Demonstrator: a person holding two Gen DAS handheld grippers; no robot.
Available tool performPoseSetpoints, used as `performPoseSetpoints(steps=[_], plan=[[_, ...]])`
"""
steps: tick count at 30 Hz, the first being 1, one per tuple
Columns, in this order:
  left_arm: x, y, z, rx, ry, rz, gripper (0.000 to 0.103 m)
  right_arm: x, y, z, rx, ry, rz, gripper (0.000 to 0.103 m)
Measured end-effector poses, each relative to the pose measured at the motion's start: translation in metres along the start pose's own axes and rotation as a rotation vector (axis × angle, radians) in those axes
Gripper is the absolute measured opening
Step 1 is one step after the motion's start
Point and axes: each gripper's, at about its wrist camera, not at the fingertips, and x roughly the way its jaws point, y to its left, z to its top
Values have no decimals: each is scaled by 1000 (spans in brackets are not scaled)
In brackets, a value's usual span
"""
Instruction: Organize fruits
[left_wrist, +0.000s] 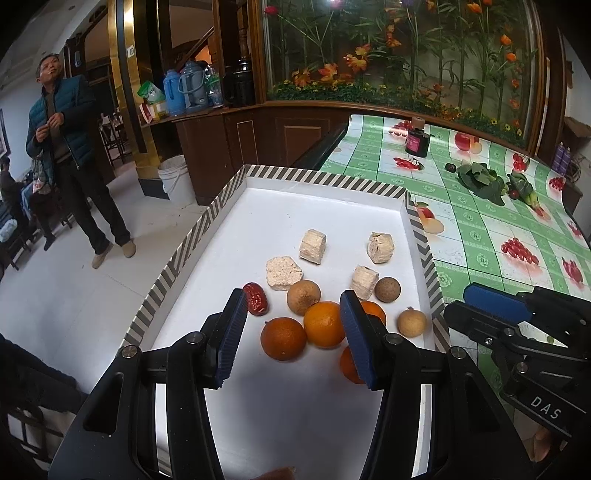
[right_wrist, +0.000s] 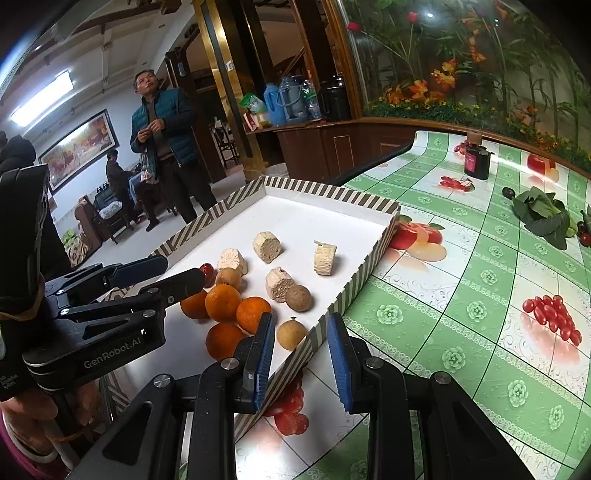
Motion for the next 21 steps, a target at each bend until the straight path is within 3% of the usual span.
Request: performPoseSetpoints(steps=[15, 21], plan=[[0, 0, 2, 0, -10, -2, 52, 5, -3, -2, 6, 23, 7, 28], [-1, -16, 3, 65, -22, -18, 52, 1, -6, -3, 19, 20, -5, 28]])
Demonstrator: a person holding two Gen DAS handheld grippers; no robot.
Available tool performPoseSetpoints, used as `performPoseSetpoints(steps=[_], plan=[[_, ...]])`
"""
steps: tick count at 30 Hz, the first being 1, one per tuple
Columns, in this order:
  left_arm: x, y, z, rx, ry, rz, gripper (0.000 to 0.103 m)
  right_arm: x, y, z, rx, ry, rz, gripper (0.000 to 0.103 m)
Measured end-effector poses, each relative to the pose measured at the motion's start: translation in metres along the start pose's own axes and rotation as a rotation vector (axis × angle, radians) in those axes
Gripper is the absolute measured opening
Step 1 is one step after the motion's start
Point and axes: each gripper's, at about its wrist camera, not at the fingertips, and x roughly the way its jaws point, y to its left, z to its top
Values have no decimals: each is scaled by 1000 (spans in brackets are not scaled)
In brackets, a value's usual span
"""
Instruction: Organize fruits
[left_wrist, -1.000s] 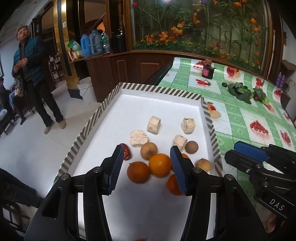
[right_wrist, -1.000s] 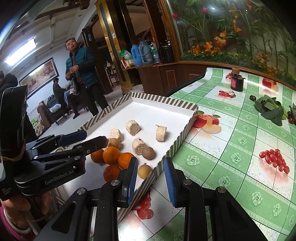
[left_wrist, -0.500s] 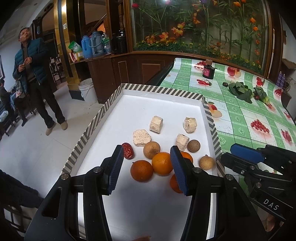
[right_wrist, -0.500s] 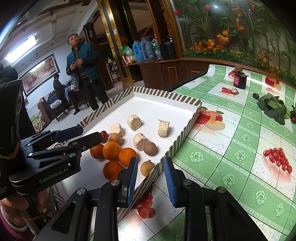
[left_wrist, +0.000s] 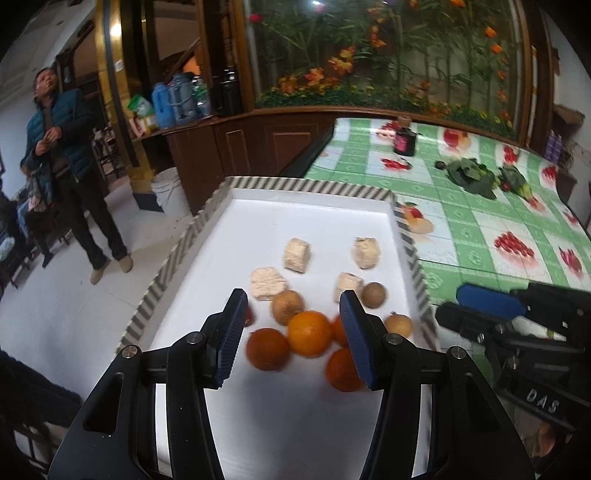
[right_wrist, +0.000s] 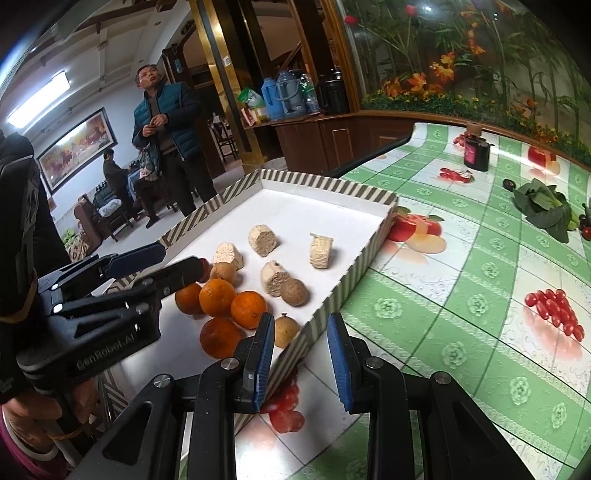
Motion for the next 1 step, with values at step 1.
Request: performPoseSetpoints(steps=[1], plan=[[-1, -5, 1, 9, 2, -7, 52, -2, -2, 1, 6, -4, -6, 28]])
